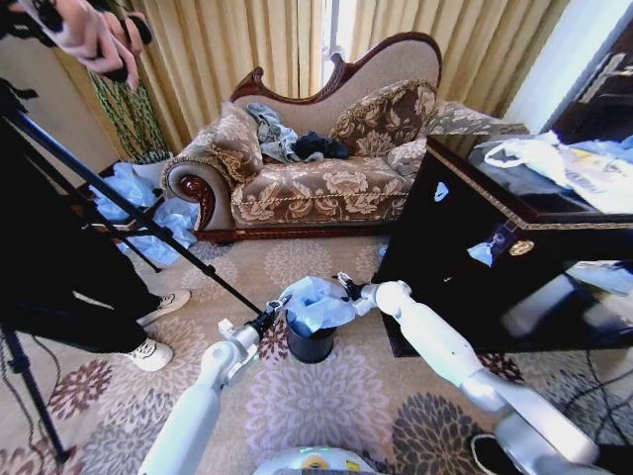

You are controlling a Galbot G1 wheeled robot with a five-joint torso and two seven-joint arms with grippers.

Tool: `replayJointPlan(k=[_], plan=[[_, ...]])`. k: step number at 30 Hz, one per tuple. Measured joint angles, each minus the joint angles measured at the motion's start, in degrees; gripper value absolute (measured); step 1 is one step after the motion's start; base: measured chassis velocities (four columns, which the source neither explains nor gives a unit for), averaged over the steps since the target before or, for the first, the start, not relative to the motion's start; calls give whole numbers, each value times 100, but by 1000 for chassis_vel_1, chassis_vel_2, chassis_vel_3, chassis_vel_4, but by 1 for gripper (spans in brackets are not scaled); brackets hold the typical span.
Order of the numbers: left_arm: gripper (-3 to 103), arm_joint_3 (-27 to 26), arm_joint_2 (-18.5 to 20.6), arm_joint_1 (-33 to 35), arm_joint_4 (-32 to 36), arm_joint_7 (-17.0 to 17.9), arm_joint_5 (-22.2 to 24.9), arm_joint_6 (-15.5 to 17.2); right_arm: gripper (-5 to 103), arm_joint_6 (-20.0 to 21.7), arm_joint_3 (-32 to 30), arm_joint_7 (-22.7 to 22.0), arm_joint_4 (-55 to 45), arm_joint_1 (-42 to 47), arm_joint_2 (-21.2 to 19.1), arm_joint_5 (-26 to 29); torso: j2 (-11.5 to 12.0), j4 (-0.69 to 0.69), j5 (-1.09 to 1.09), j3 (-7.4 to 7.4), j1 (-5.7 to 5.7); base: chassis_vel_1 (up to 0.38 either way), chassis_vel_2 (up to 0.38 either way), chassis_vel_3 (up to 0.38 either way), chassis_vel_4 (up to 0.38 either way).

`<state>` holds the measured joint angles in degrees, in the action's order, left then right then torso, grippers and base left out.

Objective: Place a garbage bag over the trash bin.

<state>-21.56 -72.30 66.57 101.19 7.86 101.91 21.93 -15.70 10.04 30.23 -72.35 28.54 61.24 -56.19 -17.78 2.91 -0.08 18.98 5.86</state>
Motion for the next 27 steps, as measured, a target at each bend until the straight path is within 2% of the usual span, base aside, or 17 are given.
replayJointPlan(k=[5, 10, 14, 16, 17, 21, 27], plan=[[0, 79, -32, 14, 33, 45, -16, -9, 100, 23, -127, 12, -197, 192, -216, 143, 0, 0, -1, 0, 0, 0, 0, 0, 0], [0, 204, -85, -5, 13, 77, -96, -32, 100, 147, -314, 34, -603, 504, -603, 602, 0, 0, 0, 0, 0, 0, 0, 0, 0], [0, 312, -145, -7, -16, 90, -193, -71, 100, 264, -510, 120, -1070, 746, -829, 1063, 0, 0, -1, 0, 0, 0, 0, 0, 0], [0, 361, -187, -6, -24, 98, -232, -79, 100, 376, -537, 225, -1433, 918, -1097, 1536, 0, -1, -1, 0, 0, 0, 0, 0, 0], [0, 361, -187, -6, -24, 98, -232, -79, 100, 376, -537, 225, -1433, 918, -1097, 1536, 0, -1, -1, 0, 0, 0, 0, 0, 0], [0, 438, -221, -2, -30, 106, -266, -81, 100, 518, -534, 324, -1821, 1248, -1448, 2095, 0, 0, 0, 0, 0, 0, 0, 0, 0], [0, 544, -255, 79, 12, 109, -331, -84, 100, 748, -532, 55, -1899, 1545, -1510, 2353, 0, 0, -1, 0, 0, 0, 0, 0, 0]])
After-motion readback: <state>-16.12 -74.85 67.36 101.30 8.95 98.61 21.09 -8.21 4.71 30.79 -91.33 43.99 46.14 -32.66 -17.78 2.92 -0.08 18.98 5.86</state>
